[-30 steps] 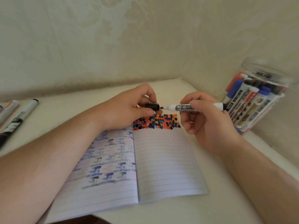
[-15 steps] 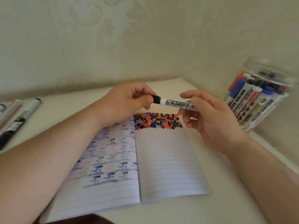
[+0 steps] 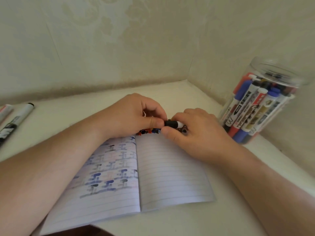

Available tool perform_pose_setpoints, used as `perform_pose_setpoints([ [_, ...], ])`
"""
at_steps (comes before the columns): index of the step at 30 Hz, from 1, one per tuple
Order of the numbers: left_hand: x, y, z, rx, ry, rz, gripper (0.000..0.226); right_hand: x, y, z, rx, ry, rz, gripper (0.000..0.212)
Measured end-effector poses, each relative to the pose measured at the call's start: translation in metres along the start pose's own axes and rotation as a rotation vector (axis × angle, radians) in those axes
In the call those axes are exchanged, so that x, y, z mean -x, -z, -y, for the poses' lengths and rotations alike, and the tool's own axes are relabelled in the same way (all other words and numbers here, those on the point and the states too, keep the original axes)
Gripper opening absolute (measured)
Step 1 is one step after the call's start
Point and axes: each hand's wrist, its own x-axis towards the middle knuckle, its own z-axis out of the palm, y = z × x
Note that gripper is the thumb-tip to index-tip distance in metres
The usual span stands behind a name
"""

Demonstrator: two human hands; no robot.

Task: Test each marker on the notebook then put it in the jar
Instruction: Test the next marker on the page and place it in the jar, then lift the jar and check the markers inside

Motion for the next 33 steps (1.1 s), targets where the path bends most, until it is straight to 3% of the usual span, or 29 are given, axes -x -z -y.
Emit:
perform_pose_setpoints([
  [3, -0.001, -0.004, 0.002, -0.067, 0.056, 0.062, 0.028, -0.003, -0.006, 0.002, -0.014, -0.028, -0.121, 0.075],
  [10, -0.002, -0.006, 0.002, -0.174, 0.061, 0.07, 0.021, -0.005, -0.008, 0.003, 0.043, 0.016, -0.181, 0.057],
  [15, 0.001, -0.011, 0.004, -0.302, 0.018, 0.15, 0.022, -0.006, -0.016, -0.007, -0.274, 0.27, -0.213, 0.059],
  [17, 0.0, -0.016, 0.002, -0.438, -0.025, 0.146, 0.024, -0.002, -0.014, -0.007, -0.448, 0.277, -0.247, 0.06],
  [20, -0.002, -0.021, -0.011, -0.809, -0.057, 0.302, 0.045, 0.007, 0.007, 0.004, -0.523, 0.277, -0.277, 0.031],
  [22, -0.007, -0.021, -0.03, -1.01, -0.005, 0.43, 0.041, 0.013, 0.043, 0.012, -0.507, 0.344, -0.312, 0.018],
  [24, -0.018, -0.019, -0.052, -1.057, 0.072, 0.518, 0.039, 0.022, 0.094, 0.016, -0.541, 0.411, -0.434, 0.01],
  [26, -0.032, -0.02, -0.076, -0.849, 0.139, 0.486, 0.048, 0.033, 0.149, 0.009, -0.622, 0.415, -0.62, 0.011],
  [29, -0.06, -0.039, -0.108, -0.264, 0.195, 0.173, 0.09, 0.044, 0.205, -0.02, -0.743, 0.296, -0.852, 0.018],
  [31, -0.081, -0.058, -0.13, 0.04, 0.204, 0.019, 0.111, 0.047, 0.216, -0.041, -0.752, 0.18, -0.906, 0.026],
  [33, -0.101, -0.078, -0.15, 0.249, 0.176, -0.022, 0.127, 0.051, 0.211, -0.059, -0.718, 0.051, -0.891, 0.035],
])
